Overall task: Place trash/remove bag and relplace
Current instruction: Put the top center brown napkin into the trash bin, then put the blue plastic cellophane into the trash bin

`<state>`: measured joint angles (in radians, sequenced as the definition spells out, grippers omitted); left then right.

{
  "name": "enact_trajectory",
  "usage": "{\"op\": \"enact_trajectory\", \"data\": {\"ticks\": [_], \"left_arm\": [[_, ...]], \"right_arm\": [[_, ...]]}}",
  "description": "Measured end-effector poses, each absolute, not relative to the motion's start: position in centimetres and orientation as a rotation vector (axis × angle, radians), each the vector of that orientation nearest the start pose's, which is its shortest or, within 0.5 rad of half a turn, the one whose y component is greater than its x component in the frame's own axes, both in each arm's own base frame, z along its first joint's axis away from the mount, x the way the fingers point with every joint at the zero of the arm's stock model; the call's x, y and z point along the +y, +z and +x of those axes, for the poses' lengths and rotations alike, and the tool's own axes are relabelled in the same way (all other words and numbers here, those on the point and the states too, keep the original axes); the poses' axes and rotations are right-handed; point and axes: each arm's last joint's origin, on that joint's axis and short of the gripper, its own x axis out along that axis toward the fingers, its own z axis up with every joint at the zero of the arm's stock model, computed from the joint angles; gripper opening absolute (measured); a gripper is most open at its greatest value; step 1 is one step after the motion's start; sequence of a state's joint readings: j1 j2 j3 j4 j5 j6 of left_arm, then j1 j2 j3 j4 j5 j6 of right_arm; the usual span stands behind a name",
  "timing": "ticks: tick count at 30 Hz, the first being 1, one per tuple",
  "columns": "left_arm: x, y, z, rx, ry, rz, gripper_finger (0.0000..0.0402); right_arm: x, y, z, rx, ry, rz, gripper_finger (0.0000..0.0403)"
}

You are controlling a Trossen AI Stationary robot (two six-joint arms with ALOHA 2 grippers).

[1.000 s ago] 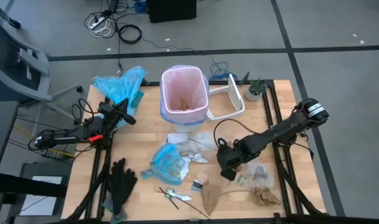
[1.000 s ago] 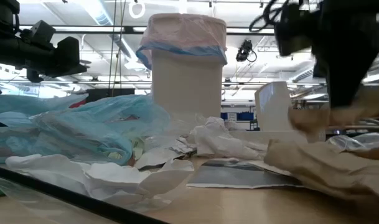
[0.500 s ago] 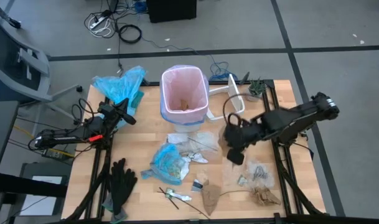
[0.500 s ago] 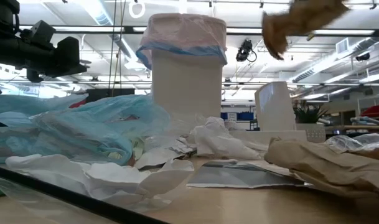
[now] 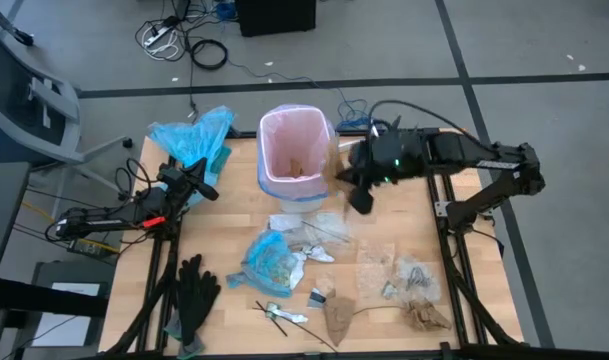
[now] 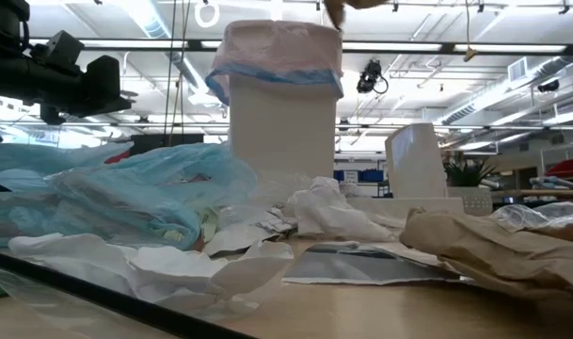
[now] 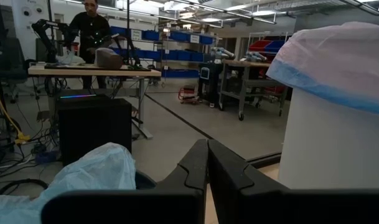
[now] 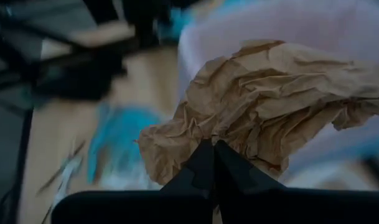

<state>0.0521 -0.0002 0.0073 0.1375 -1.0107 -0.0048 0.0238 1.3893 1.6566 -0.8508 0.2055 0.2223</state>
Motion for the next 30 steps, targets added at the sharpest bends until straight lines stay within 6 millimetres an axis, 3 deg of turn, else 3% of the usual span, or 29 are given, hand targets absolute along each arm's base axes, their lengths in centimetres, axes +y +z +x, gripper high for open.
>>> {"op": "enact_trajectory", "data": {"ticks": [9, 19, 23, 30], "left_arm": [[2.9, 17.7, 8.1, -0.137, 1.060, -0.074, 0.0021], [2.9, 17.7, 8.2, -0.136, 1.055, -0.073, 0.0021], [2.9, 17.7, 8.2, -0.136, 1.055, -0.073, 0.0021], [2.9, 17.7, 8.2, -0.135, 1.053, -0.072, 0.0021]], "right_arm": [[-5.1, 43.4, 31.6, 0.334, -0.310, 0.071, 0.0000], [-10.2, 39.6, 35.9, 0.347, -0.425, 0.087, 0.0018], [-10.7, 38.9, 36.8, 0.331, -0.389, 0.132, 0.0049], [-10.1, 39.8, 36.5, 0.291, -0.361, 0.137, 0.0107]]}}
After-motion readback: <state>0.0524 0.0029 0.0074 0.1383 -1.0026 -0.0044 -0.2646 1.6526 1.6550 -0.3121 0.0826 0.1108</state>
